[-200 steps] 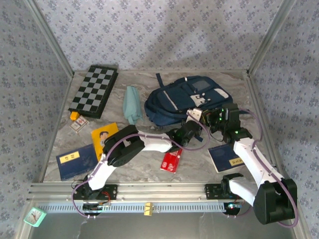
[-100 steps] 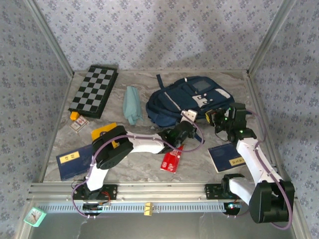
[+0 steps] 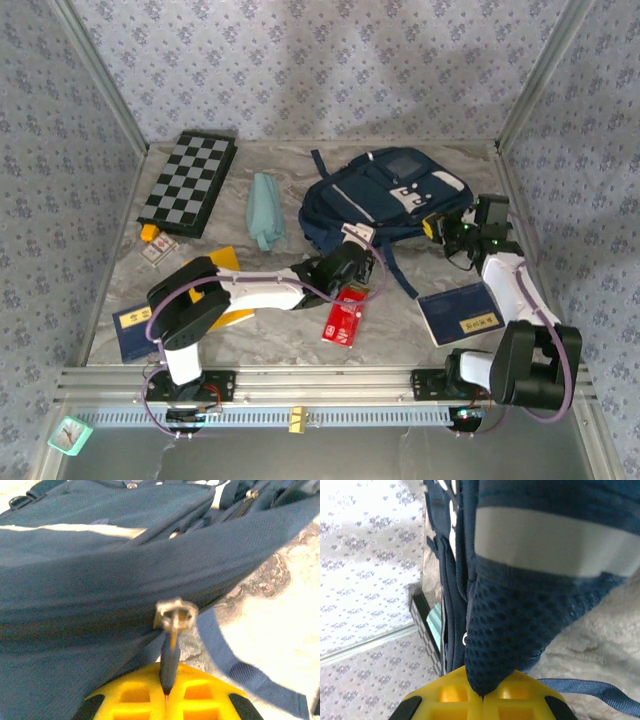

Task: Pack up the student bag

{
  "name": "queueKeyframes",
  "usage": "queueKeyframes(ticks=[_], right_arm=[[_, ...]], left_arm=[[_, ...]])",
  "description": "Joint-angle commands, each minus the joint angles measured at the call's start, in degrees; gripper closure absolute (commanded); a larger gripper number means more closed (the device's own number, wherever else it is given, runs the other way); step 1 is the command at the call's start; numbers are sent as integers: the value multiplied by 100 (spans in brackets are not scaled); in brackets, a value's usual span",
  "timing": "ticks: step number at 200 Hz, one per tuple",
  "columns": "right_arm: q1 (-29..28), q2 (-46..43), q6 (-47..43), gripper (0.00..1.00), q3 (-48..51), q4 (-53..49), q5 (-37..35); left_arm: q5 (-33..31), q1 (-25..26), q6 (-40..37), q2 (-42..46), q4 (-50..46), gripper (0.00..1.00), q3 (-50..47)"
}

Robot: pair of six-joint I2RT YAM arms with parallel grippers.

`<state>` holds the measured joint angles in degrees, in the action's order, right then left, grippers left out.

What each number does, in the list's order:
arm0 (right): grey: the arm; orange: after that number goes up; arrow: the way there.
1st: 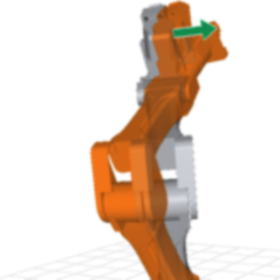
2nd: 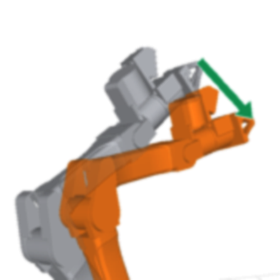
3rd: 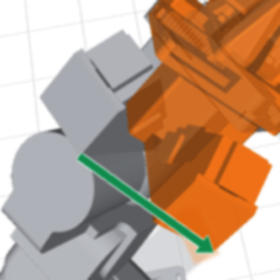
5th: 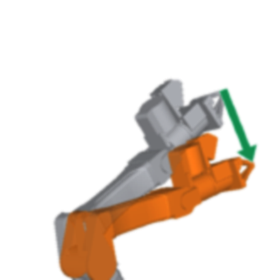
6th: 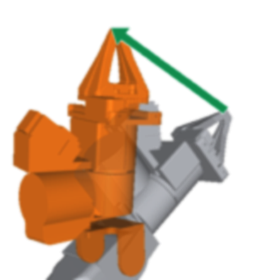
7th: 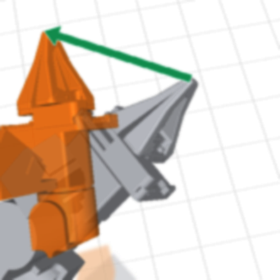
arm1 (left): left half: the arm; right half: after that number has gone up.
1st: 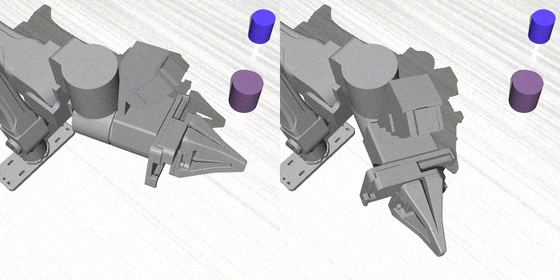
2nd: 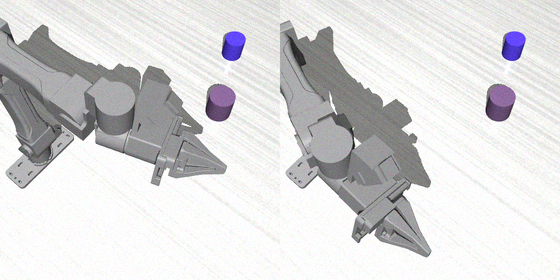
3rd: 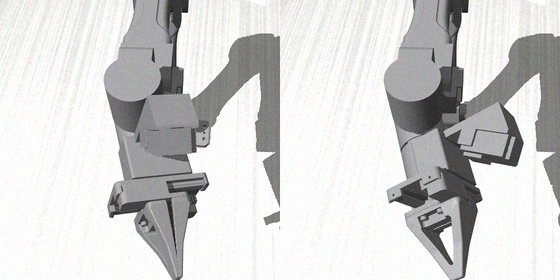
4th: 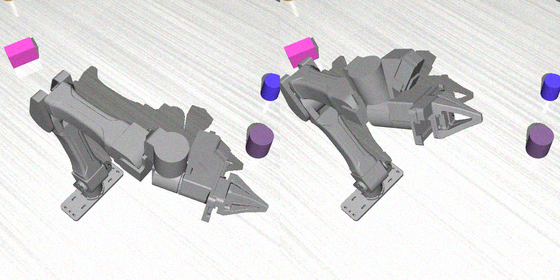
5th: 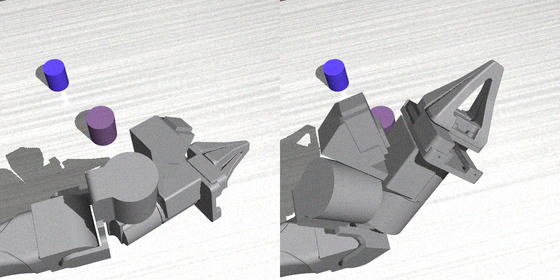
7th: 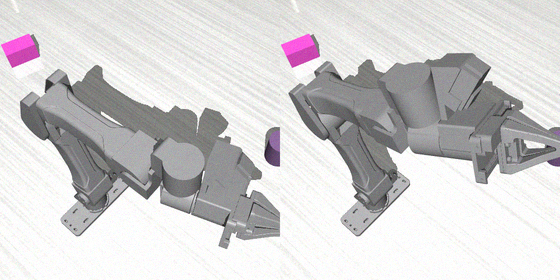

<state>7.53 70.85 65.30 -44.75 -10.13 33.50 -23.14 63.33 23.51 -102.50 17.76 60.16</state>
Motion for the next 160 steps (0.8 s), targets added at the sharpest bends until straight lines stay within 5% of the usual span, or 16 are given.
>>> queueKeyframes(ticks=[1, 69, 121, 160], right_arm=[[267, 289, -474, 100, -507, 79, 3], [497, 1477, -1161, 99, -1446, -343, 333], [643, 1291, -1790, 49, -1510, -1182, 301], [485, 761, -1759, 32, -872, -1522, 388]], left_arm=[[276, -93, 172, 430, -345, 100, -142], [1314, -93, 123, 101, -648, 100, 510], [1319, -195, 199, -496, -822, 100, 1127], [1507, -286, 189, -552, -990, 100, 1178]])
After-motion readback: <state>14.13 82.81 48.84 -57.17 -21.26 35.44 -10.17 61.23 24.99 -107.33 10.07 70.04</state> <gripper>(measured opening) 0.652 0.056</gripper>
